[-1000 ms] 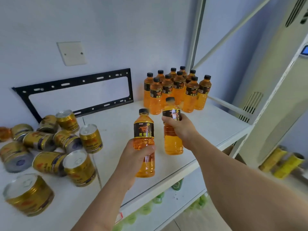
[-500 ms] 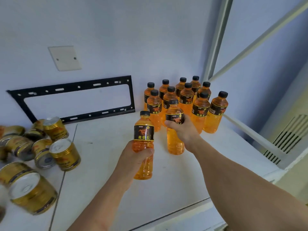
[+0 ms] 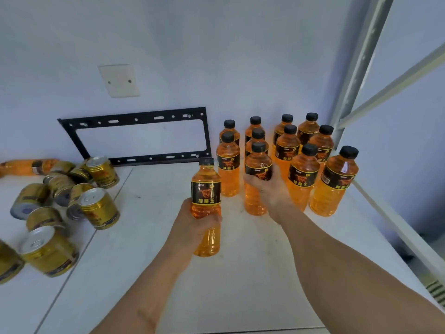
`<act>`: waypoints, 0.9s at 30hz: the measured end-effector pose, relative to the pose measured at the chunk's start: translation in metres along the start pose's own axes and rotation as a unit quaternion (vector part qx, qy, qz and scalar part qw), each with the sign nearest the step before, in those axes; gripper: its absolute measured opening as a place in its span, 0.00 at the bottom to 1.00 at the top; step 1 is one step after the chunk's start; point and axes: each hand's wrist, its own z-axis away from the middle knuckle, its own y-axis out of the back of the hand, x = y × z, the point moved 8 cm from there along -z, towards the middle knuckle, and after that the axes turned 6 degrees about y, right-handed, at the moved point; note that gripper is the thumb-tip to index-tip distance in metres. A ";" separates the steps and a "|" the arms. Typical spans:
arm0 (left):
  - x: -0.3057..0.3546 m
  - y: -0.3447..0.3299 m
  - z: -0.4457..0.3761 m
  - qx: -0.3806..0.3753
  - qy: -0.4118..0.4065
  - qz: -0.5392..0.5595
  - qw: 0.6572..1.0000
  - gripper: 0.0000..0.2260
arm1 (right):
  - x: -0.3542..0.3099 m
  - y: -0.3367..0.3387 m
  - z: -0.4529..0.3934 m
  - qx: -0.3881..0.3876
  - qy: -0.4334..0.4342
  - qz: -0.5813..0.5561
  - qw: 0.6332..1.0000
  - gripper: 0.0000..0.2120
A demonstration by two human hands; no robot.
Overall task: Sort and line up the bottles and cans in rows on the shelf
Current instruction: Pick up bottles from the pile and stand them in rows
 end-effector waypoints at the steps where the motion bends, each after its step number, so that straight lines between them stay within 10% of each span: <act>1: 0.000 -0.001 -0.002 0.003 0.000 -0.003 1.000 0.22 | 0.001 0.000 -0.002 -0.002 0.002 -0.004 1.000 0.36; 20: 0.004 -0.022 -0.039 0.010 -0.014 -0.013 1.000 0.30 | 0.011 0.009 0.015 -0.013 0.003 0.020 1.000 0.42; 27: 0.018 -0.033 -0.058 -0.009 -0.038 -0.074 0.997 0.35 | 0.038 0.019 0.041 -0.031 -0.093 0.222 0.970 0.55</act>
